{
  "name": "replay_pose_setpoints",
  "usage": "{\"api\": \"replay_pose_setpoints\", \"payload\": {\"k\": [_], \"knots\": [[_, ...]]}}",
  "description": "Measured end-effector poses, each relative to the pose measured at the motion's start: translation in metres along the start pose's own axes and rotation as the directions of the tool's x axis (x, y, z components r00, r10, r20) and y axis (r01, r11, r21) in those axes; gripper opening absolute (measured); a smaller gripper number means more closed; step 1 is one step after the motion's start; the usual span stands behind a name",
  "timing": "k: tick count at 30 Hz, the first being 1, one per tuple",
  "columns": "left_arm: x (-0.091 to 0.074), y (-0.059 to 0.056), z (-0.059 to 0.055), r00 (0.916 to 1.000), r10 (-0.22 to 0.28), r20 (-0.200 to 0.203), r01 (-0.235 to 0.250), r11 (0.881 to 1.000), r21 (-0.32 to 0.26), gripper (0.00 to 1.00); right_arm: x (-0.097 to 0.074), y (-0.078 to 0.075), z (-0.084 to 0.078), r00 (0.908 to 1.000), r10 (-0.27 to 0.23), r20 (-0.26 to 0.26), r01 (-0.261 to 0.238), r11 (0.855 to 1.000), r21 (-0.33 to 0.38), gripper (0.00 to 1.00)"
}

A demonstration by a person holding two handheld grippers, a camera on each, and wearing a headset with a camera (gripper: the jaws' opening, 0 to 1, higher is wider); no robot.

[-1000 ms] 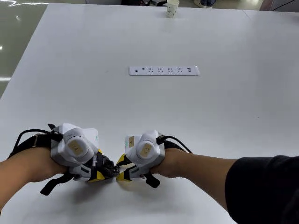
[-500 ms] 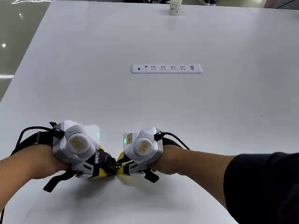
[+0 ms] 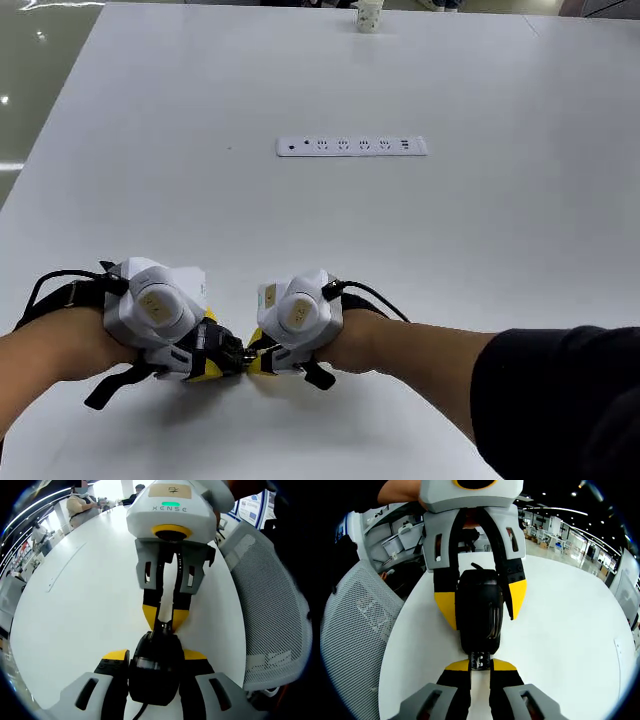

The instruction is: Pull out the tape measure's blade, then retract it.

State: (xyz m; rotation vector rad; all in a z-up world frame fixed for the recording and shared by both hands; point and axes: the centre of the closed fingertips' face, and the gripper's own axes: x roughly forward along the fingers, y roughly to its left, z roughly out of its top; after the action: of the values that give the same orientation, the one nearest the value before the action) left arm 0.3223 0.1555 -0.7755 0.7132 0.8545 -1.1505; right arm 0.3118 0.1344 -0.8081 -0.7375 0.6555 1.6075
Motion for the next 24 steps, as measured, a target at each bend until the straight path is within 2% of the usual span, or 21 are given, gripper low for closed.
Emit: {"api": "replay_pose_setpoints", "payload": {"k": [24], "knots": [[-0.001,0.000,0.001,0.9998,0.018,0.004,-0.018,1.000,-0.022,0.34,-0.016,-0.002,-0.019,0.9994,-0.010,-0.033,0.011,1.000,0.013,0.10]]}}
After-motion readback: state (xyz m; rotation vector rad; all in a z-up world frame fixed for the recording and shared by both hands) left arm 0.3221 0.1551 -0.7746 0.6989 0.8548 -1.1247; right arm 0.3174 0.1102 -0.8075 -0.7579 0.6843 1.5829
